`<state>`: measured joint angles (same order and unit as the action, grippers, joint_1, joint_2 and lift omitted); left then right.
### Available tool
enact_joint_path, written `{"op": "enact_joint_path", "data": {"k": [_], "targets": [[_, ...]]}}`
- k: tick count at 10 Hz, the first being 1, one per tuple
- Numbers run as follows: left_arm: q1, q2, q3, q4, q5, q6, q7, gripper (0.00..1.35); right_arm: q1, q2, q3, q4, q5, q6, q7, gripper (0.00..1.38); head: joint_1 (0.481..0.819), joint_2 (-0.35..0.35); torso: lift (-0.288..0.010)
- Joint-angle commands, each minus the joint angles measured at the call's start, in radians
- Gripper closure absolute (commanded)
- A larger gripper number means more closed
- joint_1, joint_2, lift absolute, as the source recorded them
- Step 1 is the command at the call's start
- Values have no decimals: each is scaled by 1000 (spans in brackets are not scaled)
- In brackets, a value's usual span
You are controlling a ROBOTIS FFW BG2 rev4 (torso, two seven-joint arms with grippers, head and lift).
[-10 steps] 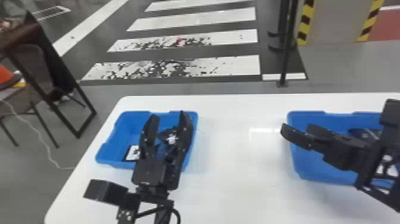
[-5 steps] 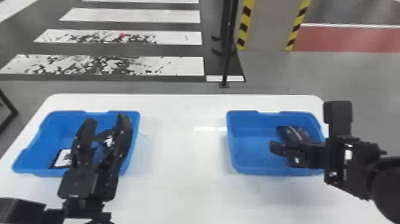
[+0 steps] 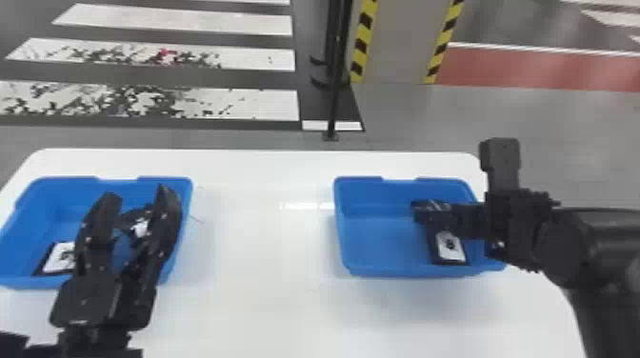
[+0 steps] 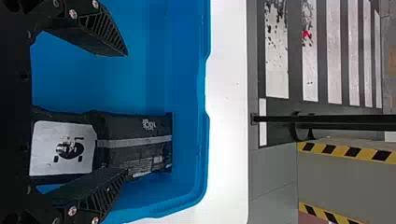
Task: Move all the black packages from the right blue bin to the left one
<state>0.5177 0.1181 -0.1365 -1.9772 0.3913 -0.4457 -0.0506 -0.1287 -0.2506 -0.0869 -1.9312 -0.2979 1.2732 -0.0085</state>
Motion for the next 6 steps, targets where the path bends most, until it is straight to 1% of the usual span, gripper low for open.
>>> {"op": "enact_joint_path", "data": {"k": [1,4,6], "targets": [[0,0,1,0,-8,4,-2,409,-55,-6,9,79,-3,10,-4,151,695,-119,-140],[0,2,3,0,-20,11,-2,409,-112,-12,21,185,-5,1,-5,151,695,-130,-140],[0,2,3,3,-24,16,-3,409,-134,-13,27,222,5,-2,-22,151,695,-135,-140]]}}
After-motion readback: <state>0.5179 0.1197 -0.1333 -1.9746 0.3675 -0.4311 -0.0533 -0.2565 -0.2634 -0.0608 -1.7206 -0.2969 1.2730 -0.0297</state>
